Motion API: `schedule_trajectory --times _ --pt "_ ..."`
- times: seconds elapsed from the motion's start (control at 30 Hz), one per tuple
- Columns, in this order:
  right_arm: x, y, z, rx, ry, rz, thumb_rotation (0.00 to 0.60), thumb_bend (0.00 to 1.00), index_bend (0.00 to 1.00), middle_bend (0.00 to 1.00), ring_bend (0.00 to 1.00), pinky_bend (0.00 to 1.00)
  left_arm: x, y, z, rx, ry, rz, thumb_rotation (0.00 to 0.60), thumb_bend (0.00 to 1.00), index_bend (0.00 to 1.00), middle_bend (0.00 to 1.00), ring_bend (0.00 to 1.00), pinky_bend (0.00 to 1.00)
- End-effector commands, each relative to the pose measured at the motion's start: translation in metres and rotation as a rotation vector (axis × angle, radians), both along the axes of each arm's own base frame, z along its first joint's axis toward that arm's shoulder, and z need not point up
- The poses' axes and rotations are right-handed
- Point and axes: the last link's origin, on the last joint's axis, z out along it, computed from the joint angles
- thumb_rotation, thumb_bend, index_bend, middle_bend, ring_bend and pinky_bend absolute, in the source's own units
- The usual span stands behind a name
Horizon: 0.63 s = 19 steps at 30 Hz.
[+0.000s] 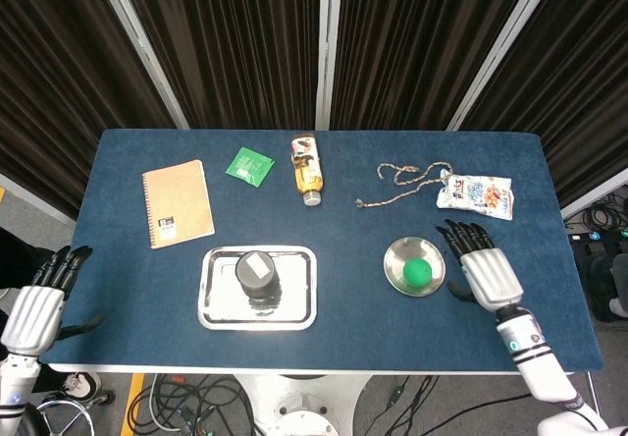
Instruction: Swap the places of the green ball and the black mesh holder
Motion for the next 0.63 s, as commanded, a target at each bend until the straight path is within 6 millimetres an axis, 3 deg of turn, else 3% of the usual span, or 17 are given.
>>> schedule_trajectory --times 0.03,0.2,0.33,0.63 --pt "-0.031 0.044 0.038 -0.128 0.003 -0.052 0.6 0.29 0.0 0.0 0.0 0.0 -0.002 -0.016 0.013 -0.014 0.026 -0.019 0.6 0.06 0.05 0.07 0.01 0.17" --pt "-0.068 0.084 0.046 -0.193 0.002 -0.127 0.6 0.33 0.0 0.0 0.0 0.0 -0.003 -0.031 0.011 -0.023 0.067 -0.017 0.6 0.07 0.05 0.05 0.01 0.17" --pt "-0.083 0.103 0.044 -0.219 -0.013 -0.156 0.6 0.33 0.0 0.0 0.0 0.0 -0.004 -0.039 0.006 -0.018 0.055 0.015 0.6 0.08 0.05 0.0 0.0 0.17" --pt "-0.097 0.119 0.039 -0.229 0.004 -0.173 0.6 0.33 0.0 0.0 0.0 0.0 -0.012 -0.042 -0.001 -0.01 0.024 0.051 0.6 0.09 0.05 0.0 0.0 0.15"
